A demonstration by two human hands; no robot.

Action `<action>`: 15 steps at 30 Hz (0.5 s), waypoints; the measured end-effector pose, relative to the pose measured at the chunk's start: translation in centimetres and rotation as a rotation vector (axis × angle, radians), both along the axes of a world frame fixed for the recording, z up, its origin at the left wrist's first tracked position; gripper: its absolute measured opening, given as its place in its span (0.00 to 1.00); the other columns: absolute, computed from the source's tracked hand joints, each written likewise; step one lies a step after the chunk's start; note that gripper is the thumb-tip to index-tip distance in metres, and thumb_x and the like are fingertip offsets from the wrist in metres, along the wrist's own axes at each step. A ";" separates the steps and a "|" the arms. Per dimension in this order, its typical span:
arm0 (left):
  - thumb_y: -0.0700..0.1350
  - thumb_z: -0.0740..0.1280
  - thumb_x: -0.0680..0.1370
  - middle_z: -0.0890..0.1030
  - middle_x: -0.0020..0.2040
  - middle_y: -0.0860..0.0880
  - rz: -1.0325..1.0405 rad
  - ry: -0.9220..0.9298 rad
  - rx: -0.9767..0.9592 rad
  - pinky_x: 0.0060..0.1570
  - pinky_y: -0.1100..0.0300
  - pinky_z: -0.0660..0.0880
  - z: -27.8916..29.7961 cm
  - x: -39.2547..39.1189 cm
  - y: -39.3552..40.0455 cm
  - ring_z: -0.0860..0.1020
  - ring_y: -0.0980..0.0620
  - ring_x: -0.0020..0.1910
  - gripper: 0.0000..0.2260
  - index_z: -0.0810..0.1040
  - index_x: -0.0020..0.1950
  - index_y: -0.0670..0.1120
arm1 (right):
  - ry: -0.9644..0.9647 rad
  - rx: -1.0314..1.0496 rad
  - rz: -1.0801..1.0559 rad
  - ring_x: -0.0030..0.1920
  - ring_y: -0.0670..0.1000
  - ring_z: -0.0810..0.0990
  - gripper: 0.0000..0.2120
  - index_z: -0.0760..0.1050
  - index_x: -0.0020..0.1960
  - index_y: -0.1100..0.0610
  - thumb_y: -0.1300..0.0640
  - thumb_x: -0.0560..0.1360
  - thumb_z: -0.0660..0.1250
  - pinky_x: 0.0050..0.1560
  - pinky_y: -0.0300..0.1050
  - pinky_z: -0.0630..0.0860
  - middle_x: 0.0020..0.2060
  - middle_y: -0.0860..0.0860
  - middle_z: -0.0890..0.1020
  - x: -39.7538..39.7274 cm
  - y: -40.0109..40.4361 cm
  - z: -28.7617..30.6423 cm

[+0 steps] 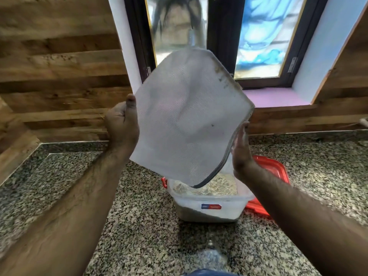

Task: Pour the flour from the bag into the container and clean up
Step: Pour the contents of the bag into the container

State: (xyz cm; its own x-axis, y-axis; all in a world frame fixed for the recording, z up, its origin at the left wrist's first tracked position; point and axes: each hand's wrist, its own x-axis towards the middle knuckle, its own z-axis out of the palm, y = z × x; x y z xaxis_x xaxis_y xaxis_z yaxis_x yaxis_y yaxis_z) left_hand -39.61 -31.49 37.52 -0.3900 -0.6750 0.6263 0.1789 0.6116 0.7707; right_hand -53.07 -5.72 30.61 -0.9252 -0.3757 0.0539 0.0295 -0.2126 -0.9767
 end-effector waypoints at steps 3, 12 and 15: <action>0.60 0.63 0.87 0.75 0.33 0.42 -0.016 0.076 0.274 0.32 0.55 0.68 -1.5 0.6 0.8 0.72 0.46 0.31 0.31 0.73 0.38 0.34 | 0.113 -0.099 0.220 0.78 0.55 0.74 0.43 0.73 0.77 0.40 0.19 0.69 0.65 0.79 0.67 0.67 0.77 0.49 0.77 1.1 -0.4 1.3; 0.61 0.62 0.87 0.90 0.48 0.50 0.002 0.151 0.917 0.39 0.58 0.85 -5.4 1.6 1.4 0.89 0.49 0.48 0.22 0.86 0.59 0.44 | 0.158 -0.063 0.475 0.65 0.60 0.84 0.26 0.77 0.68 0.56 0.48 0.74 0.77 0.67 0.62 0.81 0.64 0.55 0.86 2.2 -2.5 3.5; 0.63 0.60 0.87 0.90 0.53 0.47 -0.049 0.118 0.957 0.48 0.51 0.87 -6.0 2.4 0.5 0.89 0.44 0.52 0.25 0.87 0.61 0.44 | 0.174 -0.054 0.314 0.63 0.62 0.85 0.20 0.82 0.64 0.58 0.50 0.76 0.77 0.64 0.66 0.82 0.63 0.58 0.86 1.8 -3.7 2.5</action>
